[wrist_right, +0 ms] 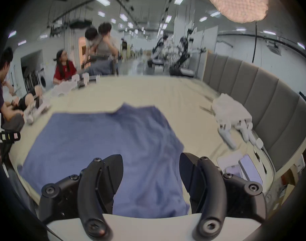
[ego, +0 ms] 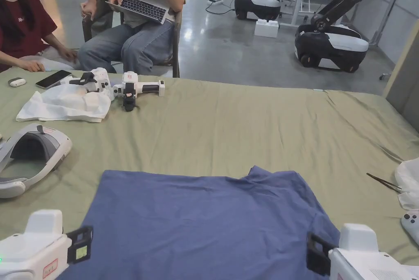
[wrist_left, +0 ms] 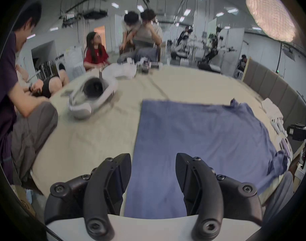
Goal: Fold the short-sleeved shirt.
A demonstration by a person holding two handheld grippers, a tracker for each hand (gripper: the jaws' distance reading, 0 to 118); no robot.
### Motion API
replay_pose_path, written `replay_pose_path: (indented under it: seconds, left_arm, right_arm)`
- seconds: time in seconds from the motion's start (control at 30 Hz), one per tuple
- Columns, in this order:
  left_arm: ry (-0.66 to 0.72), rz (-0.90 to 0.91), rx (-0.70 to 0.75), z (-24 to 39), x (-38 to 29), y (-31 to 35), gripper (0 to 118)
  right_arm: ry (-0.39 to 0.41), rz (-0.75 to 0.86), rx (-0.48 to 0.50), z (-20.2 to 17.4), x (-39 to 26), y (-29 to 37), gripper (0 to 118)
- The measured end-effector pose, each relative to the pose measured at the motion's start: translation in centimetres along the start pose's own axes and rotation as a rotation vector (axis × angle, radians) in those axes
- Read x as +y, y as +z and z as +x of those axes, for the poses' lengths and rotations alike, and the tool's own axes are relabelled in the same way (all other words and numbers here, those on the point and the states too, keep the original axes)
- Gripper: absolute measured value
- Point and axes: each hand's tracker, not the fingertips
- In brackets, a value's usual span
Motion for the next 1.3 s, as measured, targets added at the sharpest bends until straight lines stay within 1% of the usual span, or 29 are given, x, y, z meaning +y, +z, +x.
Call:
replay_pose_path:
  seconds: [0.13, 0.17, 0.2, 0.23, 0.27, 0.3, 0.33, 0.37, 0.53, 0.7, 0.83, 0.9, 0.93, 1.07, 1.1, 1.13, 1.17, 1.27, 1.3]
  left_arm:
    - [-0.005, 0.162, 0.019, 1.8, 2.1, 1.1, 55]
    - [-0.012, 0.201, 0.029, 2.3, 2.5, 1.4, 50]
    - [-0.020, 0.238, 0.023, 2.6, 2.8, 1.8, 43]
    - [-0.031, 0.264, 0.027, 3.0, 3.0, 2.0, 35]
    - [-0.040, 0.282, 0.042, 3.4, 3.2, 2.3, 22]
    - [-0.045, 0.305, 0.050, 3.8, 3.3, 2.6, 14]
    - [-0.049, 0.331, 0.052, 3.8, 3.4, 2.6, 3]
    - [-0.053, 0.356, 0.063, 3.9, 3.4, 2.8, 0]
    - [-0.043, 0.418, 0.062, 3.2, 3.1, 3.6, 0]
    - [-0.038, 0.387, 0.059, 1.2, 3.0, 3.1, 0]
    - [0.007, 0.247, 0.023, -1.4, 2.0, 2.8, 0]
    - [0.007, 0.132, 0.030, -2.1, 1.0, 3.0, 0]
    - [0.003, 0.047, 0.015, -3.0, 0.2, 2.8, 0]
    - [0.050, -0.205, -0.026, -5.1, -3.4, 2.7, 0]
    - [0.061, -0.237, -0.021, -5.5, -4.3, 2.6, 1]
    - [0.064, -0.271, -0.010, -5.8, -5.2, 2.5, 7]
    - [0.078, -0.312, -0.008, -6.1, -6.0, 2.2, 22]
    - [0.126, -0.419, 0.017, -6.7, -7.8, 1.0, 71]
    - [0.136, -0.436, 0.021, -6.8, -8.3, 0.6, 74]
  right_arm:
    - [-0.011, 0.208, -0.034, -2.4, 2.4, 1.0, 70]
    - [-0.019, 0.250, -0.041, -3.0, 2.9, 1.3, 64]
    - [-0.026, 0.290, -0.038, -3.5, 3.3, 1.5, 54]
    - [-0.022, 0.323, -0.032, -4.0, 3.6, 1.8, 41]
    - [-0.018, 0.362, -0.024, -4.5, 3.9, 2.0, 20]
    - [-0.010, 0.390, -0.015, -4.9, 4.1, 2.2, 6]
    - [-0.001, 0.418, -0.019, -5.3, 4.3, 2.4, 4]
    - [0.005, 0.448, -0.018, -5.8, 4.4, 2.6, 1]
    - [0.044, 0.502, -0.009, -6.9, 4.5, 3.1, 0]
    - [0.054, 0.491, 0.002, -7.1, 4.4, 3.0, 0]
    - [0.054, 0.450, 0.013, -6.6, 3.8, 2.8, 0]
    - [0.060, 0.432, 0.014, -6.3, 3.3, 2.8, 0]
    - [0.063, 0.421, 0.016, -6.1, 3.0, 2.8, 0]
    - [0.066, 0.368, 0.017, -5.6, 1.8, 2.6, 0]
    - [0.068, 0.354, 0.017, -5.4, 1.6, 2.5, 0]
    - [0.068, 0.341, 0.017, -5.4, 1.3, 2.5, 0]
    - [0.070, 0.328, 0.017, -5.3, 1.0, 2.4, 0]
    - [0.071, 0.294, 0.021, -5.0, 0.4, 2.4, 0]
    - [0.074, 0.283, 0.020, -4.9, 0.2, 2.3, 0]
